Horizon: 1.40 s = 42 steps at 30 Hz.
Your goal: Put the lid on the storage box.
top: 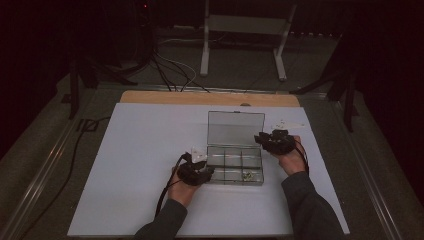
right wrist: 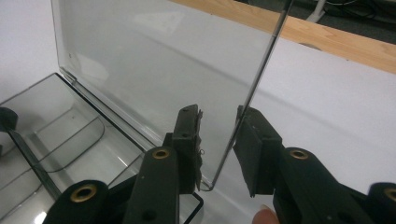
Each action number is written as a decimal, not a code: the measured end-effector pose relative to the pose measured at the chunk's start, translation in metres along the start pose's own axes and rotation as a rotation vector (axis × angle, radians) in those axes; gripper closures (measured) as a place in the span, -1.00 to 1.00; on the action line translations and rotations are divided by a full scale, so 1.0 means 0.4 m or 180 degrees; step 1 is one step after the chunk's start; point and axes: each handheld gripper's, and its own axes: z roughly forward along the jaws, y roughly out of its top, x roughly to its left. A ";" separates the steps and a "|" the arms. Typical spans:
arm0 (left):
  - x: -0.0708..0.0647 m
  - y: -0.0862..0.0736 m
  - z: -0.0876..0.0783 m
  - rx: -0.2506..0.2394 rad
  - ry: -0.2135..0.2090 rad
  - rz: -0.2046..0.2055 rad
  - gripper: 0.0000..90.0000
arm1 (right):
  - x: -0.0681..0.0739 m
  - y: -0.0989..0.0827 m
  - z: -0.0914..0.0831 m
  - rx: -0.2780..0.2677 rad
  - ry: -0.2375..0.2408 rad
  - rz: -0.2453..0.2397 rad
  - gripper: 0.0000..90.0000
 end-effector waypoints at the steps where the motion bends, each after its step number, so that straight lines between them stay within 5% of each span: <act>1: 0.000 0.000 0.000 -0.0001 -0.0001 0.0001 0.33 | 0.001 -0.001 0.000 0.0012 -0.0016 -0.0015 0.55; 42: 0.002 0.001 -0.001 0.0006 -0.0012 -0.0012 0.33 | 0.027 -0.018 -0.042 -0.0041 -0.0020 -0.0263 0.66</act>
